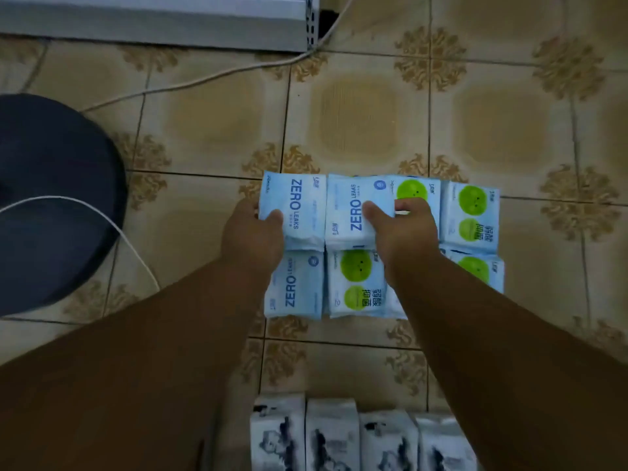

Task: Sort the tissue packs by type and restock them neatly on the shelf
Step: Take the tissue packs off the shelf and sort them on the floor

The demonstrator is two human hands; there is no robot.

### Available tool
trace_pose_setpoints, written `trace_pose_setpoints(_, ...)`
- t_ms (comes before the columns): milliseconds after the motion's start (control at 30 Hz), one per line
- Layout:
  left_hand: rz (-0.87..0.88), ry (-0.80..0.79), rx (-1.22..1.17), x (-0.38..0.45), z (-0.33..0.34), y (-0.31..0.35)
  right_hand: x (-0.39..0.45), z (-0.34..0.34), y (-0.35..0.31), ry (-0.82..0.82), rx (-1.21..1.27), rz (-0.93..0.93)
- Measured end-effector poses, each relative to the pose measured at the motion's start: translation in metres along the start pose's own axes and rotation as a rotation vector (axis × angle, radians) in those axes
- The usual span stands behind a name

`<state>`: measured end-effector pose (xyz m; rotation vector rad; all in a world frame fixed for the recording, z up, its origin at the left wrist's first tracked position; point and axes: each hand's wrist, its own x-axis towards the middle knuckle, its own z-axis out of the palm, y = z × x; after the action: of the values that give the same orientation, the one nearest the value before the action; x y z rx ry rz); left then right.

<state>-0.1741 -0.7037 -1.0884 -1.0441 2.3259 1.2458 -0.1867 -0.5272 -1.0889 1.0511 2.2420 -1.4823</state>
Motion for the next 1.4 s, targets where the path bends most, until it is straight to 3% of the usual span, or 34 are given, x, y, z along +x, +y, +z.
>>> trace_pose_setpoints(133,0.156,-0.085,0.265,0.024,0.006,-0.012,0.019,0.013,0.01,-0.042,-0.328,-0.066)
trace_pose_setpoints(267,0.219,-0.13,0.484,-0.011,-0.016,0.005,-0.014,-0.009,-0.007,-0.178,-0.374,-0.094)
trace_pose_setpoints(367,0.37,-0.175,0.506,-0.079,-0.052,0.046,-0.076,-0.054,-0.051,-0.236,-0.426,-0.176)
trace_pose_setpoints(567,0.646,-0.2,0.349,-0.269,-0.164,0.184,-0.25,-0.184,-0.194,-0.11,-0.359,-0.445)
trace_pose_setpoints(767,0.969,-0.17,0.16,-0.433,-0.266,0.355,-0.401,-0.355,-0.349,0.25,-0.247,-0.603)
trace_pose_setpoints(900,1.312,-0.352,0.083,-0.531,-0.304,0.448,-0.498,-0.455,-0.411,0.654,-0.138,-0.652)
trace_pose_setpoints(1000,1.566,-0.446,0.026,-0.613,-0.327,0.492,-0.575,-0.51,-0.429,0.843,-0.048,-0.612)
trace_pose_setpoints(1200,1.816,-0.604,-0.03,-0.769,-0.356,0.498,-0.72,-0.595,-0.409,1.172,0.046,-0.551)
trace_pose_setpoints(1400,1.909,-0.818,-0.107,-0.934,-0.369,0.44,-0.868,-0.663,-0.321,1.411,0.098,-0.473)
